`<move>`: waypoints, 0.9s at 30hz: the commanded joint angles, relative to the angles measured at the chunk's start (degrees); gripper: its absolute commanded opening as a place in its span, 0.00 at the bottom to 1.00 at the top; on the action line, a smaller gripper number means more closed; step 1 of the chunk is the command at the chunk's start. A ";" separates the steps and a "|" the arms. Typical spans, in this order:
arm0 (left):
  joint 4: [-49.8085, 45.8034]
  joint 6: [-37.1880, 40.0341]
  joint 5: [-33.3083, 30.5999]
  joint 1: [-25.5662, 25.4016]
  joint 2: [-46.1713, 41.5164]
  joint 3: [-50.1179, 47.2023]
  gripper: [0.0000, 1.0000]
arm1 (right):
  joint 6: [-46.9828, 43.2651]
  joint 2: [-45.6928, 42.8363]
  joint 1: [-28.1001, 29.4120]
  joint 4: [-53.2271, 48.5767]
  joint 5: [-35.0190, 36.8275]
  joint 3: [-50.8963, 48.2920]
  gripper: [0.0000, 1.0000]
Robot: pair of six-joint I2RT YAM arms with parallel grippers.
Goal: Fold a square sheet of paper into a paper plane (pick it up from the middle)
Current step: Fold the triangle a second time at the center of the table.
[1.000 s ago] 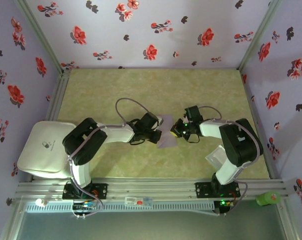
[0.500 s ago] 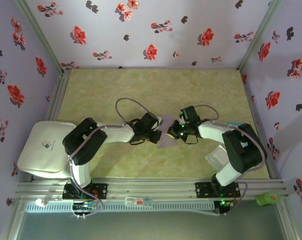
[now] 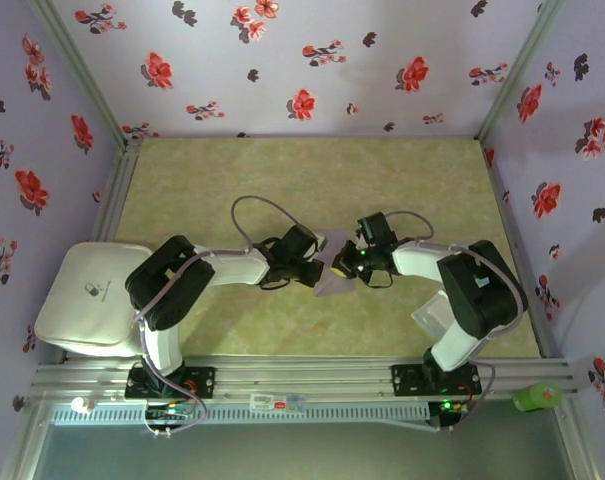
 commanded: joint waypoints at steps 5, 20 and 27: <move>-4.00 1.19 0.20 0.28 1.45 -1.17 0.06 | -0.35 3.30 0.20 -3.19 3.02 0.19 0.00; -7.02 -9.58 -0.65 1.76 -6.73 -0.44 0.29 | -0.92 3.70 0.21 -0.88 3.37 -4.36 0.00; -5.90 -16.81 1.19 2.07 -13.67 -2.71 0.23 | -0.59 3.33 0.20 -0.65 3.90 -4.71 0.00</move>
